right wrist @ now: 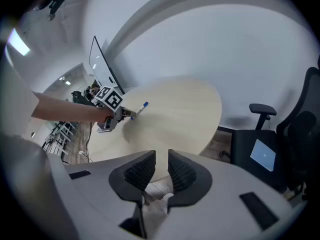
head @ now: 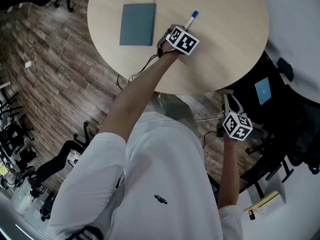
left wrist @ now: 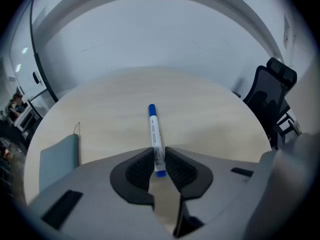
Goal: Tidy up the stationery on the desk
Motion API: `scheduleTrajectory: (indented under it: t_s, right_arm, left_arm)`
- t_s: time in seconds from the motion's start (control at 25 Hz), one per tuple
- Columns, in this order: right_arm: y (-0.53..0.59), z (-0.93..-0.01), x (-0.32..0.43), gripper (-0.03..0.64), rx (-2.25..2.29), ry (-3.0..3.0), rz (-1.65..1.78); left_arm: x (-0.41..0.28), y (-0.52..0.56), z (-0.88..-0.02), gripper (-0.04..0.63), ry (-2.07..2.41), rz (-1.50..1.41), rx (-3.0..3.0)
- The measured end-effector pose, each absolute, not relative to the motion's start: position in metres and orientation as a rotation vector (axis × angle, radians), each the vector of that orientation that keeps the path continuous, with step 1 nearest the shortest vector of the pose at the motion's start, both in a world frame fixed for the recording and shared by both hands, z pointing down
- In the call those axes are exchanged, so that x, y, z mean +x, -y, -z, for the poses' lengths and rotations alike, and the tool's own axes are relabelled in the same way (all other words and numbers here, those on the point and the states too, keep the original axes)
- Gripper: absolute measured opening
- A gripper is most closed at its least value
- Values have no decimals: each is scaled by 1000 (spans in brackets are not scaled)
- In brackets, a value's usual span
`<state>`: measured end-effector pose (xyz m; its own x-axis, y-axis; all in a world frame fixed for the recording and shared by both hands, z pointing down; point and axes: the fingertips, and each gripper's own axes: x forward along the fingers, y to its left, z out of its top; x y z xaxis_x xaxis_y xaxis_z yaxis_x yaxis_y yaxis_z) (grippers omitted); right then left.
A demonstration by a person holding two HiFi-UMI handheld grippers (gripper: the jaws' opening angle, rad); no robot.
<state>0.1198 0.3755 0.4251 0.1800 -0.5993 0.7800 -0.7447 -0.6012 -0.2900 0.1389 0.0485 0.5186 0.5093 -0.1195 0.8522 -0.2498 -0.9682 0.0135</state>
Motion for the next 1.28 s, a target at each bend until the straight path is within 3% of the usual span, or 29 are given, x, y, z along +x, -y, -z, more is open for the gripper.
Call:
scheduleTrajectory:
  t_s: [0.08,0.12,0.16,0.36,0.44,0.52,0.56,0.96,1.28]
  right_arm:
    - [-371,-420,121,98,2302,1342,-1378]
    - [-369,-418,121,98,2307,1357,-1366]
    - [-367,-414,121,98,2309,1374,-1350]
    - [-336,-383,102,94,2315,1519,-1215]
    - [-322,-365,80,89,2304,1595,-1161]
    - [-308,-345,51,80,2262,1670,-1097]
    - [-303,-337,33,76,2233,1697,-1068]
    - [-315,-300,-97,64,2225,1767,-1073]
    - [-330,-315,-125,63,2181,1758,-1012]
  left_arm:
    - [140,-48,-514,91,347,-1448,2590]
    - [138,-49,-509,175,361,-1422,2591]
    - [134,-53,-500,197,373,-1378,2601]
    - [64,-108,-409,201,384,-974,2659]
    - [15,-144,-371,175,383,-894,2655]
    - [-39,-176,-339,51,414,-862,2632]
    - [-64,-190,-325,36,429,-848,2618]
    - [-214,-252,-297,26,520,-733,2516]
    - [-250,-259,-321,26,550,-697,2449]
